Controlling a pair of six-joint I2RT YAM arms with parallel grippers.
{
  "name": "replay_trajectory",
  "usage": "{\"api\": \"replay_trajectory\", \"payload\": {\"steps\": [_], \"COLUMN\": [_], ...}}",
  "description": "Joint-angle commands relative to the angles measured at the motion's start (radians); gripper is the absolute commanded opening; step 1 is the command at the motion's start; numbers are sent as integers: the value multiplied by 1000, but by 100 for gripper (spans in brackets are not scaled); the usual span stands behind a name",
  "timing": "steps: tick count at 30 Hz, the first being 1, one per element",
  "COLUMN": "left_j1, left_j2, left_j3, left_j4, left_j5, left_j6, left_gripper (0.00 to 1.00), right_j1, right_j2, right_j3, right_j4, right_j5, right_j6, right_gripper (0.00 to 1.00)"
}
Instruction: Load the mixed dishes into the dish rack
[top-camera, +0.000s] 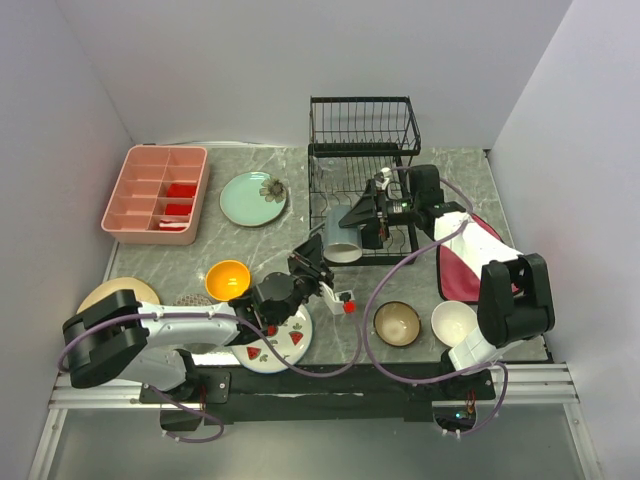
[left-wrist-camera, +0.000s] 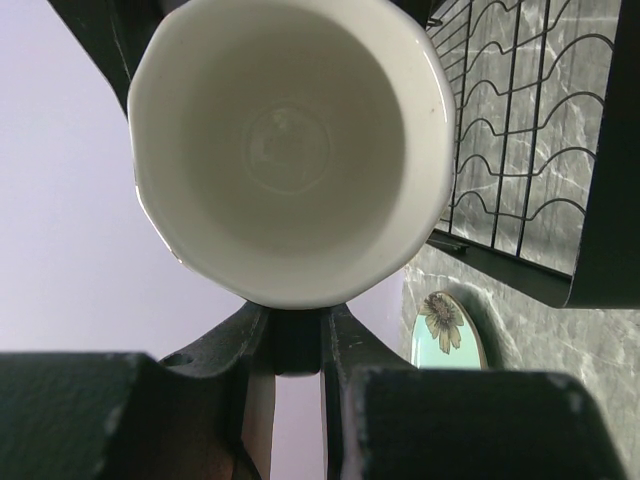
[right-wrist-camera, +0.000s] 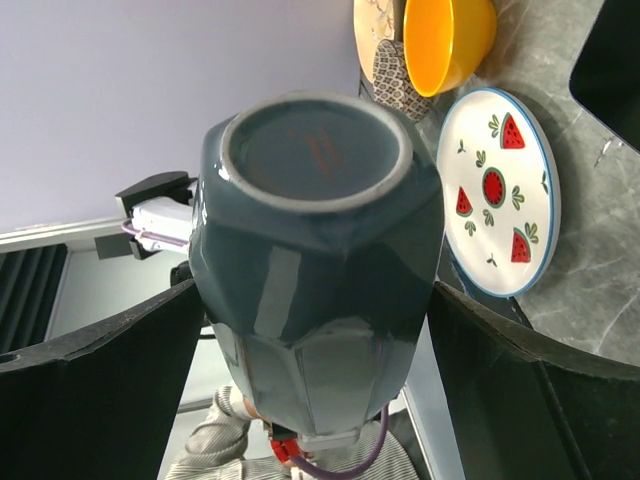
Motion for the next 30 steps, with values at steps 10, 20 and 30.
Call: {"api": "replay_trajectory", "payload": {"steps": [10, 20, 30], "left_j1": [-26, 17, 2], "left_j2": [-28, -301, -654], "left_j3": [58, -72, -75], "left_j4": [143, -74, -580], "left_j5": [48, -47, -178], "left_j6": [-19, -131, -400], "left_gripper": [6, 82, 82], "right_j1": [15, 24, 81], "right_j2": [16, -111, -281], "right_j3": [52, 186, -145], "right_j4": [87, -349, 197], "right_j5": [13, 308, 731], "right_j6": [15, -670, -812], "right_gripper": [67, 46, 42]}}
